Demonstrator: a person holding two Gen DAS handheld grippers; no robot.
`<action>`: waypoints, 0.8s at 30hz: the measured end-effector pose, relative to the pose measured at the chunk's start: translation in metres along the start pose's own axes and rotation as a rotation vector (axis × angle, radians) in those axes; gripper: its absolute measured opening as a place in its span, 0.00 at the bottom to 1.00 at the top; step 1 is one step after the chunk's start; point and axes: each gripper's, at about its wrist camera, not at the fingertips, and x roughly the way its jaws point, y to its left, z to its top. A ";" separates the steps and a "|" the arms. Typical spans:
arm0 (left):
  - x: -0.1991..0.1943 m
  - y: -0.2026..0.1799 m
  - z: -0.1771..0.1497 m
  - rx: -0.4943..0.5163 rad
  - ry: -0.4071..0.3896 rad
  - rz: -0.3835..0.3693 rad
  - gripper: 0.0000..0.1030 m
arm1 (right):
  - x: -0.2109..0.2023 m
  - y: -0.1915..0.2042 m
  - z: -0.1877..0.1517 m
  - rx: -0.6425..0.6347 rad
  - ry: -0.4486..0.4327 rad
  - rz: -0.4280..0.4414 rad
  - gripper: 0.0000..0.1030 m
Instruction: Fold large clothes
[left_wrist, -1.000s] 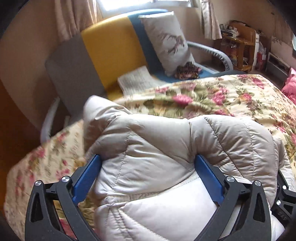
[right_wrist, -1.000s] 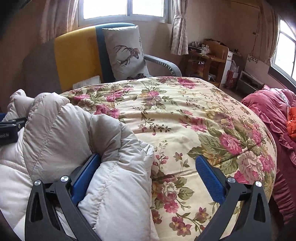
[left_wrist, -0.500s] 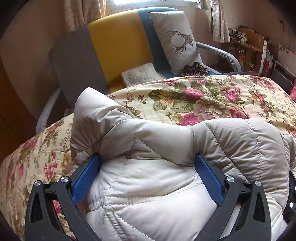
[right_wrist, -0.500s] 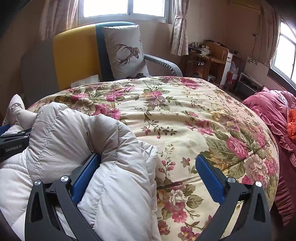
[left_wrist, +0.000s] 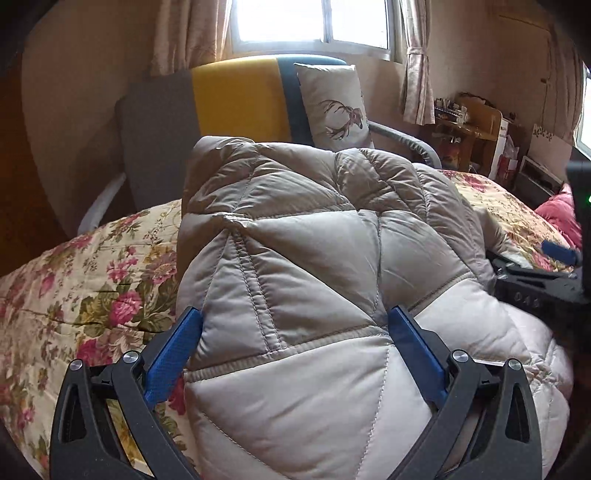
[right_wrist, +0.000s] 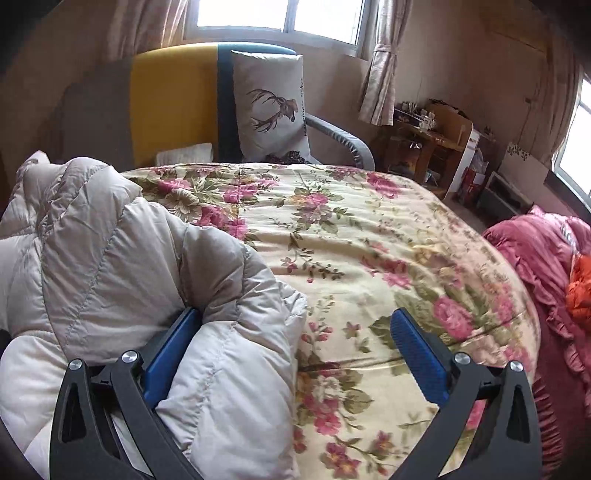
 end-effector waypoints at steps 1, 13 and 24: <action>0.000 -0.003 0.000 0.014 -0.002 0.010 0.97 | -0.015 -0.004 0.003 -0.005 -0.028 -0.034 0.98; -0.003 0.003 -0.008 -0.013 -0.027 -0.003 0.97 | -0.038 0.030 -0.002 0.000 -0.009 0.108 0.98; -0.035 0.052 -0.033 -0.251 -0.019 -0.208 0.97 | -0.006 -0.005 -0.035 0.221 0.025 0.270 0.98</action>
